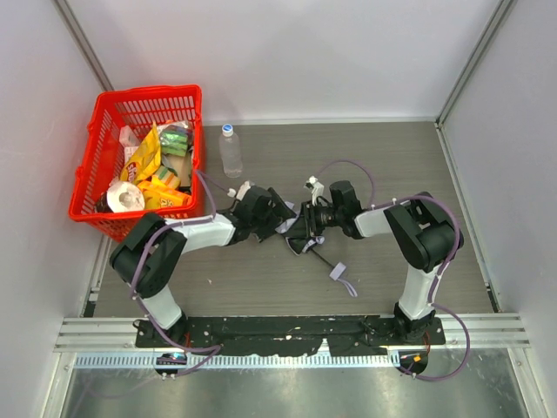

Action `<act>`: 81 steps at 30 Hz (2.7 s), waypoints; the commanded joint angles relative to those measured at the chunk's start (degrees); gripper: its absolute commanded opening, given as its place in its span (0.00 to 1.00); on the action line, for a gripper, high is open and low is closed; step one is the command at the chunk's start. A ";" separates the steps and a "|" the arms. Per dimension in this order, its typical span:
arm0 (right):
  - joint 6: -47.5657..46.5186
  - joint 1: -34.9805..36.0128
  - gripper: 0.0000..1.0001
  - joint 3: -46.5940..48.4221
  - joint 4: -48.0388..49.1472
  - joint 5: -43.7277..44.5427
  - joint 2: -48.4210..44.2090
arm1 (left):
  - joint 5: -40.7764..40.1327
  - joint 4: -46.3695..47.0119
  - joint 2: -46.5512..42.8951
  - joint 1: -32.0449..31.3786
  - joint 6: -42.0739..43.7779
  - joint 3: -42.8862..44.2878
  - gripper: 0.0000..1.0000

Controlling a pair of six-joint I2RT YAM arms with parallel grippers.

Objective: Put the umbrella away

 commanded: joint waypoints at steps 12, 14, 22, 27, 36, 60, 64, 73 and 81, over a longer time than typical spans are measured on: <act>-1.55 3.09 0.01 1.58 -2.28 -0.13 -2.61 | 0.08 -2.13 6.90 -1.36 -11.31 -4.07 0.29; -3.31 3.18 0.01 2.02 -5.36 0.92 -3.22 | 0.08 -0.98 6.28 -1.45 -11.22 -5.22 0.12; -6.31 6.77 0.62 5.01 -28.97 33.40 -13.06 | 0.17 -3.08 4.35 -1.36 -10.17 -5.49 0.00; -9.46 14.59 0.77 1.94 -29.63 50.89 -24.21 | 0.43 -8.44 4.26 -1.36 -10.61 -3.47 0.00; -17.28 28.23 0.78 0.44 -21.55 70.71 -20.65 | 0.08 -17.76 4.52 -1.28 -11.22 1.01 0.00; -12.73 20.25 0.01 -1.93 -18.38 49.93 -7.88 | 2.28 -15.83 3.83 -0.05 -7.54 2.25 0.36; -12.02 15.42 0.01 -2.54 -17.24 35.35 -10.43 | 1.57 -13.54 2.07 -0.05 -4.82 1.02 0.80; -4.91 6.35 0.01 -3.51 -6.08 11.94 -11.75 | 2.19 -12.14 4.35 -0.40 -4.10 0.66 0.84; 4.50 5.12 0.01 -2.55 6.40 2.16 -7.54 | 1.57 -10.21 4.61 -0.92 -3.93 0.49 0.62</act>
